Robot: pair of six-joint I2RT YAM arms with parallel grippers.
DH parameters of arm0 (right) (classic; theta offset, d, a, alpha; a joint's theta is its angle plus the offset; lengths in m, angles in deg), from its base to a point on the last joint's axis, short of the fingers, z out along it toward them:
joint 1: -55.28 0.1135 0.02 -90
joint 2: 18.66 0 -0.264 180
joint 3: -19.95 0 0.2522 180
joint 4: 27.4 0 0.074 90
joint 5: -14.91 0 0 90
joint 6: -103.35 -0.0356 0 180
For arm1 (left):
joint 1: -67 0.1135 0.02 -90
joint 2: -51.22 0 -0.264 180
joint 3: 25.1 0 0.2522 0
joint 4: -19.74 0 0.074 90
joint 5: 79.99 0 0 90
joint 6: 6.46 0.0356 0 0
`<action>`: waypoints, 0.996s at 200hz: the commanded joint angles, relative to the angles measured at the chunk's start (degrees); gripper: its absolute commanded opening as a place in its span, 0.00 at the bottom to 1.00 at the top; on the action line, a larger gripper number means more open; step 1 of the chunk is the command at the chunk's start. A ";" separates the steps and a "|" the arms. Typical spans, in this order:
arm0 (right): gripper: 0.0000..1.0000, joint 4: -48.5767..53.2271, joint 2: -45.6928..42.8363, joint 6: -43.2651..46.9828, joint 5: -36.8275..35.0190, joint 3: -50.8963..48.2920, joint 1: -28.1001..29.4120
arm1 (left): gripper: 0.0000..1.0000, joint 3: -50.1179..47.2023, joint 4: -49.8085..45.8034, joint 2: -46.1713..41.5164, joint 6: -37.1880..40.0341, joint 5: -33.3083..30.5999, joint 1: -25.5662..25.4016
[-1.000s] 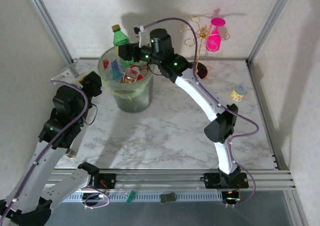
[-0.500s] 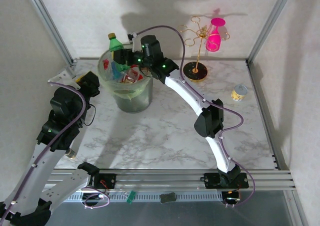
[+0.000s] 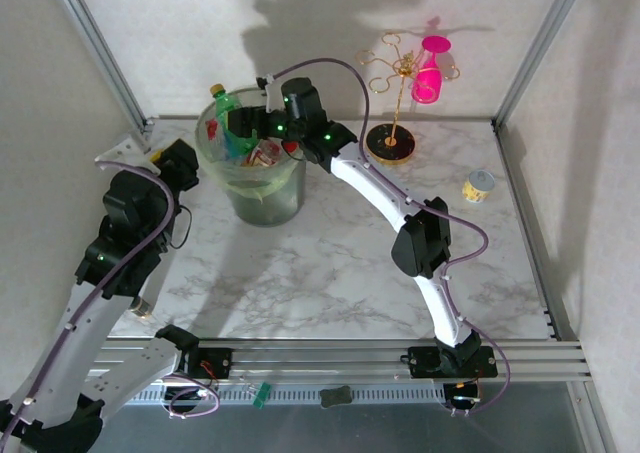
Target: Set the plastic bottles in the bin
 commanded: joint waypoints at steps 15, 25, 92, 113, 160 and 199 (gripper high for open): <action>0.72 -0.18 -5.55 2.67 -1.58 -0.59 0.09 | 0.55 3.75 2.22 4.11 1.83 -2.22 -0.35; 0.73 0.00 -6.60 3.37 -2.18 -1.03 -0.01 | 0.57 4.74 2.75 6.04 2.04 -3.00 -0.22; 0.72 -4.04 -20.05 5.11 -4.12 -15.26 -1.63 | 0.68 15.69 6.00 23.56 1.88 -0.53 4.33; 0.73 -5.41 -25.56 5.33 -5.04 -23.06 -1.75 | 0.69 19.30 6.17 28.94 0.25 5.97 7.47; 0.73 -6.46 -37.59 5.99 -5.12 -40.16 -1.85 | 0.69 28.34 5.80 38.97 4.49 7.52 7.69; 0.74 -5.39 -45.98 7.23 -8.89 -52.04 -2.54 | 0.59 32.34 6.55 47.16 6.41 10.79 7.77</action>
